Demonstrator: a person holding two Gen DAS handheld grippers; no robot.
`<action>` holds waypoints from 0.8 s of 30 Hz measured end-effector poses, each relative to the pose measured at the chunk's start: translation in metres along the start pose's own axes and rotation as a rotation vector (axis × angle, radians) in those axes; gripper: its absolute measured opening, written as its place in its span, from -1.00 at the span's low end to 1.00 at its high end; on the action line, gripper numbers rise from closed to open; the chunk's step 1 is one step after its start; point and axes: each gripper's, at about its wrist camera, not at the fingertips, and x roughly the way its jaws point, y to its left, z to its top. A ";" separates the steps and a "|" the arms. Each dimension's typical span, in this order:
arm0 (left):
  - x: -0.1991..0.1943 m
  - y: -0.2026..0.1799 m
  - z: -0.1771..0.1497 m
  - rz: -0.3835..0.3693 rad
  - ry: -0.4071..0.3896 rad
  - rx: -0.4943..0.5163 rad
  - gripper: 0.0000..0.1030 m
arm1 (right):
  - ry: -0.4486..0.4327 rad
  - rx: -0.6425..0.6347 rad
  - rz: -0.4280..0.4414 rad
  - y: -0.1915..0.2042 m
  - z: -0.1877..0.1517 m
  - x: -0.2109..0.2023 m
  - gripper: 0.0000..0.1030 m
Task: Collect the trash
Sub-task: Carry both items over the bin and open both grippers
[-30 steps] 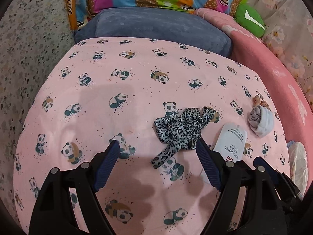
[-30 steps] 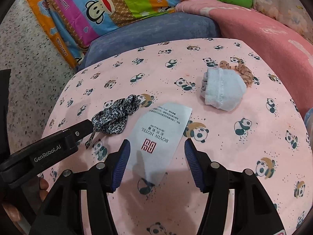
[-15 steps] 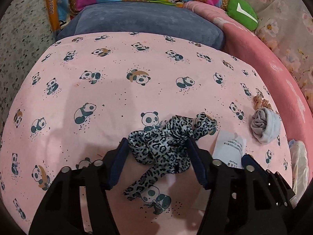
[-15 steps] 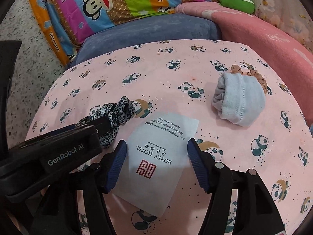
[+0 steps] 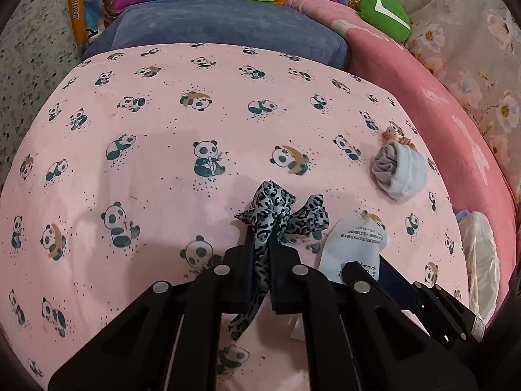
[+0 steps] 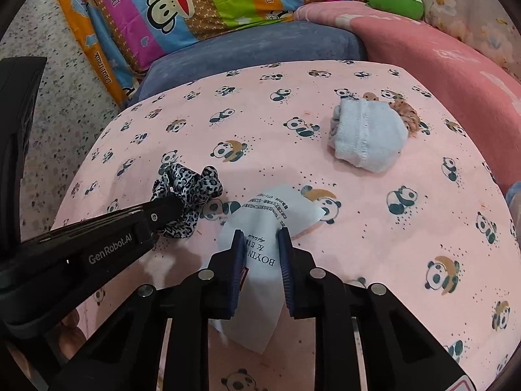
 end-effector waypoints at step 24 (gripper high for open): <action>-0.081 -0.150 -0.050 -0.059 -0.066 0.192 -0.87 | -0.216 0.147 -0.055 -0.107 -0.037 -0.162 -0.67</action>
